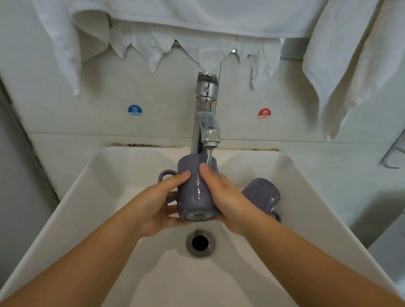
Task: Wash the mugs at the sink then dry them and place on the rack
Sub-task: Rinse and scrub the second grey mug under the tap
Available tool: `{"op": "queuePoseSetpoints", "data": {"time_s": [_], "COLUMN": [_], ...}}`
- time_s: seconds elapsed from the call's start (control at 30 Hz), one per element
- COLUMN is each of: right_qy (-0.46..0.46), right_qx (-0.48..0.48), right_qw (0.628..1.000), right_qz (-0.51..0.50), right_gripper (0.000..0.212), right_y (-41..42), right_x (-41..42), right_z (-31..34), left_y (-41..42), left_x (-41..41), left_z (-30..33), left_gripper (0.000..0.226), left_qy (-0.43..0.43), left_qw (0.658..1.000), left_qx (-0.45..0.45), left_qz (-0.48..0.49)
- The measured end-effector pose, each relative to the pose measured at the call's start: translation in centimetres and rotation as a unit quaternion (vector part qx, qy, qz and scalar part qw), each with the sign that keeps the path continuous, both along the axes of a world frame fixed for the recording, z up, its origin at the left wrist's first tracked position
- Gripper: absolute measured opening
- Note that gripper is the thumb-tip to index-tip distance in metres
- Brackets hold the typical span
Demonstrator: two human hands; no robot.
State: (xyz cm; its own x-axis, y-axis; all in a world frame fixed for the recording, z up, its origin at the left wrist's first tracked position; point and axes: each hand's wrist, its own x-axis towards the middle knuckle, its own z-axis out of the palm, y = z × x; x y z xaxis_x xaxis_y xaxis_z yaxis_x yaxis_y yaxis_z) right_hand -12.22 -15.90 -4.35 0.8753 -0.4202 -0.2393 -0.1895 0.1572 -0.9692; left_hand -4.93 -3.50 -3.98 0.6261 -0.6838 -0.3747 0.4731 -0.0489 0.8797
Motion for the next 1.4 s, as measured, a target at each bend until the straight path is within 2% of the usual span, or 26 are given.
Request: {"op": "queuePoseSetpoints", "data": {"time_s": [0.1, 0.2, 0.27, 0.4, 0.5, 0.63, 0.7, 0.8, 1.0, 1.1, 1.2, 1.3, 1.4], "right_qy": [0.003, 0.001, -0.012, -0.016, 0.017, 0.032, 0.011, -0.032, -0.033, -0.049, -0.066, -0.079, -0.053], "right_qx": [-0.032, -0.013, -0.012, -0.034, -0.051, -0.026, -0.021, -0.048, -0.127, -0.102, -0.098, -0.089, -0.074], "right_qw": [0.999, 1.0, 0.999, 0.999, 0.998, 0.999, 1.0, 0.998, 0.991, 0.993, 0.991, 0.992, 0.995], "right_qz": [0.006, 0.027, 0.037, -0.004, -0.016, -0.009, -0.002, 0.011, -0.007, 0.029, 0.064, 0.034, 0.036], "right_gripper": [0.056, 0.049, 0.05, 0.056, 0.059, 0.049, 0.045, 0.056, 0.046, 0.045, 0.059, 0.041, 0.039], "right_y": [0.1, -0.4, -0.6, -0.8, -0.6, -0.7, -1.0, -0.9, -0.6, -1.0, -1.2, -1.1, -1.2], "right_x": [-0.2, -0.8, -1.0, -0.2, 0.3, 0.1, -0.1, -0.2, 0.3, -0.2, -0.8, -0.6, -0.2], "right_z": [-0.2, -0.3, 0.0, -0.2, -0.4, -0.5, -0.6, -0.9, -0.2, -0.1, -0.4, -0.1, -0.1], "left_y": [0.1, 0.0, 0.0, 0.0, -0.1, -0.5, -0.7, -1.0, -0.8, -0.8, -0.8, -0.9, -0.9], "left_x": [0.2, 0.3, 0.3, 0.5, 0.7, 0.8, 0.3, -0.3, -0.9, -1.1, -1.2, -1.4, -1.3], "left_z": [-0.1, -0.1, -0.1, 0.0, -0.2, -0.1, 0.2, 0.2, 0.6, 0.6, 0.6, 0.5, 0.4], "left_gripper": [0.039, 0.043, 0.036, 0.031, 0.032, 0.045, 0.032, 0.02, 0.031, 0.035, 0.036, 0.036, 0.036], "left_qy": [-0.014, -0.015, -0.011, -0.012, -0.062, -0.152, -0.185, -0.253, -0.168, -0.14, -0.115, -0.099, -0.082], "left_qw": [1.0, 1.0, 1.0, 1.0, 0.998, 0.985, 0.979, 0.962, 0.981, 0.987, 0.991, 0.994, 0.995], "left_qx": [0.009, 0.0, -0.005, -0.002, 0.031, 0.05, 0.053, 0.093, 0.092, 0.075, 0.064, 0.051, 0.047], "left_qz": [0.003, 0.003, -0.003, -0.027, -0.011, 0.059, 0.075, 0.047, 0.001, -0.001, 0.004, 0.004, 0.013]}}
